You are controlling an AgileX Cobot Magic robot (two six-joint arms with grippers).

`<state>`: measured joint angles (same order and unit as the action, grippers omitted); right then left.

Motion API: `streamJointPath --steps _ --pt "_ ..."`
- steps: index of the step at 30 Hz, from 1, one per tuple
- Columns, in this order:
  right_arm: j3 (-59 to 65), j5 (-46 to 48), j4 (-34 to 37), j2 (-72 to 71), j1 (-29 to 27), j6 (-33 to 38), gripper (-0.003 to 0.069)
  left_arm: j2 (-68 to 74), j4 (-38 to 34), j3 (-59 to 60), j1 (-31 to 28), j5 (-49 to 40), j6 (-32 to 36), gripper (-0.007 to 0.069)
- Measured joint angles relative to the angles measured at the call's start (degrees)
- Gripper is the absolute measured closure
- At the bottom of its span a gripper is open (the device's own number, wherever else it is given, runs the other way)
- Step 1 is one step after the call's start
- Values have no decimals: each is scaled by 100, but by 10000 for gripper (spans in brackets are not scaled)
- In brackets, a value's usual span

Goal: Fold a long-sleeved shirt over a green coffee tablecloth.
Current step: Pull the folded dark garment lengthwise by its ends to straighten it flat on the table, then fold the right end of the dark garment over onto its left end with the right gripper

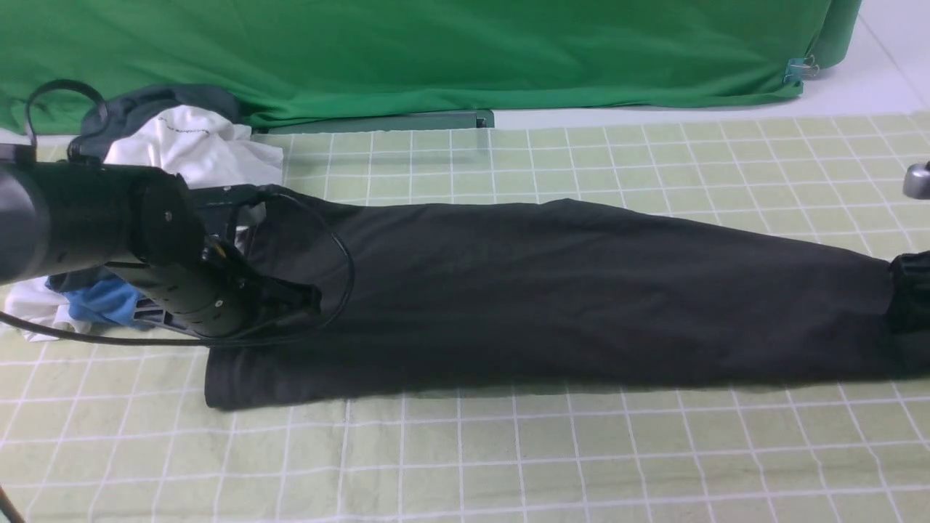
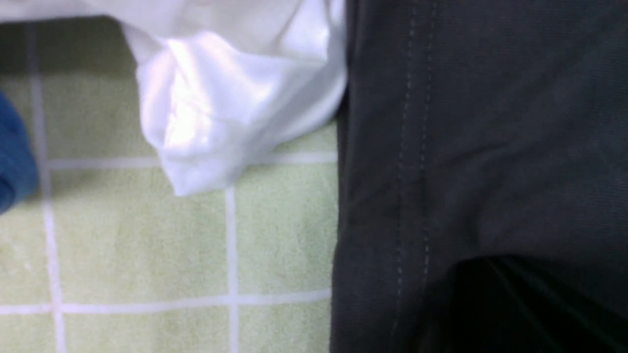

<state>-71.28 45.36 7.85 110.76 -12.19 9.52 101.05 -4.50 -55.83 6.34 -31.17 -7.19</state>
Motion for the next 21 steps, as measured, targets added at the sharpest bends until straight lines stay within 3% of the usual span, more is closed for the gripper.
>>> streamJointPath --steps 5,11,14,21 --pt "-8 2 198 137 0 63 185 -64 -94 0 -7 -104 7 613" --pt "-34 34 415 142 0 307 580 -777 -264 5 -18 -701 265 613" --pt "-138 157 394 88 -5 313 623 -1447 -278 10 -18 -1019 344 613" --pt "-484 479 209 -431 -11 89 627 -2830 -269 10 -18 -1756 466 613"
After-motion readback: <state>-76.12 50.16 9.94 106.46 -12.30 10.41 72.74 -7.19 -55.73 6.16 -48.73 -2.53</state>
